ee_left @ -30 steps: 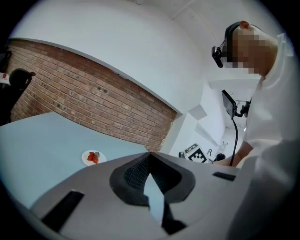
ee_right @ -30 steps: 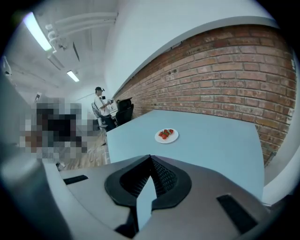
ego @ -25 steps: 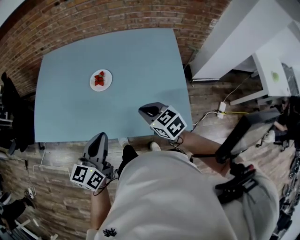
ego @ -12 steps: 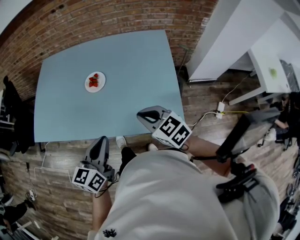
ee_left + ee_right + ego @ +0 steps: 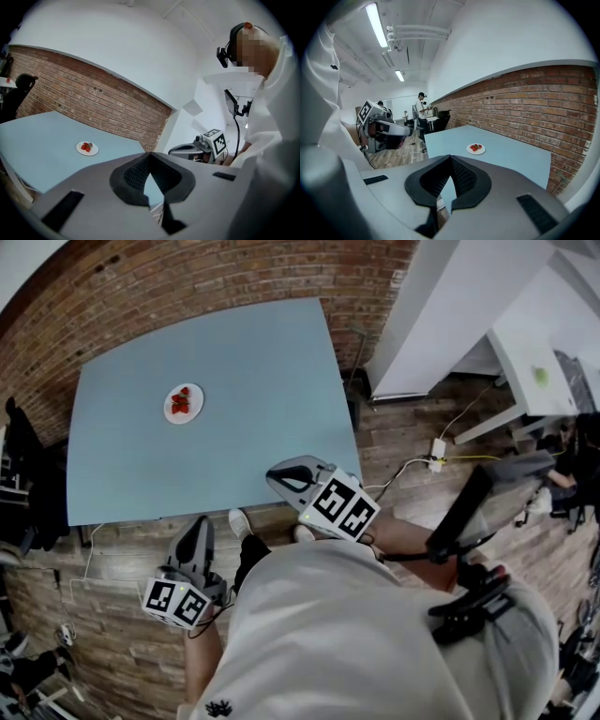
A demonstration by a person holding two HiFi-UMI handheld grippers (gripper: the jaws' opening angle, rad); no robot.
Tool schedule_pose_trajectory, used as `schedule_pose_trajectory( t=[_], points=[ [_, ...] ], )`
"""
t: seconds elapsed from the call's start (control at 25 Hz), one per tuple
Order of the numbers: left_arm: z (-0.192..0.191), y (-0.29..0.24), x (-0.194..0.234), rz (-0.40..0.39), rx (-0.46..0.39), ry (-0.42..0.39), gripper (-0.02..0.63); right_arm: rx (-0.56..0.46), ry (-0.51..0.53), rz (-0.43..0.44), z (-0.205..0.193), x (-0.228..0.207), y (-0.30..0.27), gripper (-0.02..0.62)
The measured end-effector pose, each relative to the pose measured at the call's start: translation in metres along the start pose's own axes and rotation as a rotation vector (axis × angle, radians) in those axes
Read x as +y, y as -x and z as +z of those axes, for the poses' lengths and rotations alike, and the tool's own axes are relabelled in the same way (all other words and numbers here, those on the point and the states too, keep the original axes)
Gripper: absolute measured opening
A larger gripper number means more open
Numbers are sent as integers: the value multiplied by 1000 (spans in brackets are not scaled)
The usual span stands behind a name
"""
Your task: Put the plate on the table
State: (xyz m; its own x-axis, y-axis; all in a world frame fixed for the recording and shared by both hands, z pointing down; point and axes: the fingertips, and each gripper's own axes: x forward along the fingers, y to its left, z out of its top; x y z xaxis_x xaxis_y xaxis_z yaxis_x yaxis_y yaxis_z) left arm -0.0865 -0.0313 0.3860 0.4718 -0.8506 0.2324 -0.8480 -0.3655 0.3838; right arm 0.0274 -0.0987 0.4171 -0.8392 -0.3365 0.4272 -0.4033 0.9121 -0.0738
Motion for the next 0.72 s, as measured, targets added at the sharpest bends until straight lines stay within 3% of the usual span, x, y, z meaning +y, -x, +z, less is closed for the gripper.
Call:
schedule_pose_trajectory(
  t=[0.72],
  points=[
    [-3,-4,-3,-21,20,-3,2,2,7,-29,-2,-5,6,8]
  ],
)
